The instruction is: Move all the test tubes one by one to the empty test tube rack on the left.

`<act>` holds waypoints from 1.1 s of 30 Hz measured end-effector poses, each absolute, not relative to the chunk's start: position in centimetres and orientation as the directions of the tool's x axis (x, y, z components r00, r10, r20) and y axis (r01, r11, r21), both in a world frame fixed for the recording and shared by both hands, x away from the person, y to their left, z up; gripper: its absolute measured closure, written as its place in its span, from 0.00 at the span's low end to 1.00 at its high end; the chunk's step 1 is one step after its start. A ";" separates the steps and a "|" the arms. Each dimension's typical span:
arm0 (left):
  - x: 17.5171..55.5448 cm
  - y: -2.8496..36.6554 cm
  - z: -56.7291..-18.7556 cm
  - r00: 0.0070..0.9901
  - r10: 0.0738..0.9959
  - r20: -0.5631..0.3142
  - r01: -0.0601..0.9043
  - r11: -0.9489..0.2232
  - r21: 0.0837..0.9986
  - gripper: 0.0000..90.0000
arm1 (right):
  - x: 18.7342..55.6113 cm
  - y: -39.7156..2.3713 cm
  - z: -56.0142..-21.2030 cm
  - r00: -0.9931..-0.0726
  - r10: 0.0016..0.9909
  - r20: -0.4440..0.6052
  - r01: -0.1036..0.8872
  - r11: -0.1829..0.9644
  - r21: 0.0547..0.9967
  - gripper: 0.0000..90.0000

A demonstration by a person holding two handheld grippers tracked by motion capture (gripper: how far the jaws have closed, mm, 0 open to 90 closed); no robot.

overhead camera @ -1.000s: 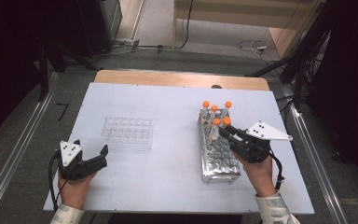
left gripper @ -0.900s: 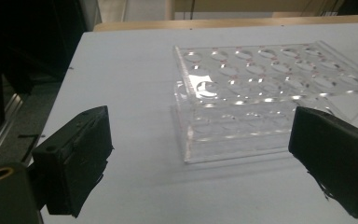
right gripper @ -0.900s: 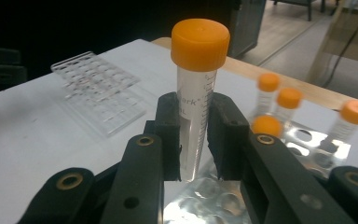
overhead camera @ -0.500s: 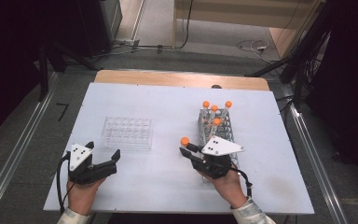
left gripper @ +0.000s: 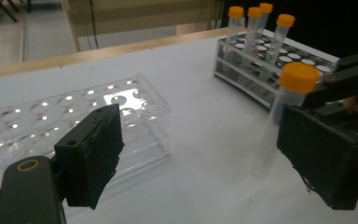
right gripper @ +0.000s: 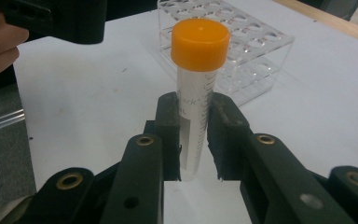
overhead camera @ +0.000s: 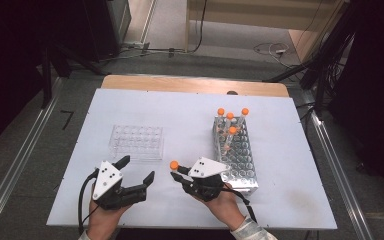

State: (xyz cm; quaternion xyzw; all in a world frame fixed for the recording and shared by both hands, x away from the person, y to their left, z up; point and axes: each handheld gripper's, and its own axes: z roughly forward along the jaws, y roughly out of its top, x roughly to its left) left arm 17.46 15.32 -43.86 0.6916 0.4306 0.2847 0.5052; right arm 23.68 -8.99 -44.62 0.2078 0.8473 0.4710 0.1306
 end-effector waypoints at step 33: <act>19.3 11.0 -44.1 0.599 0.800 -0.037 0.316 -0.195 0.928 0.75 | 23.8 -7.6 -45.5 -0.891 0.453 -0.002 0.247 0.488 0.837 0.81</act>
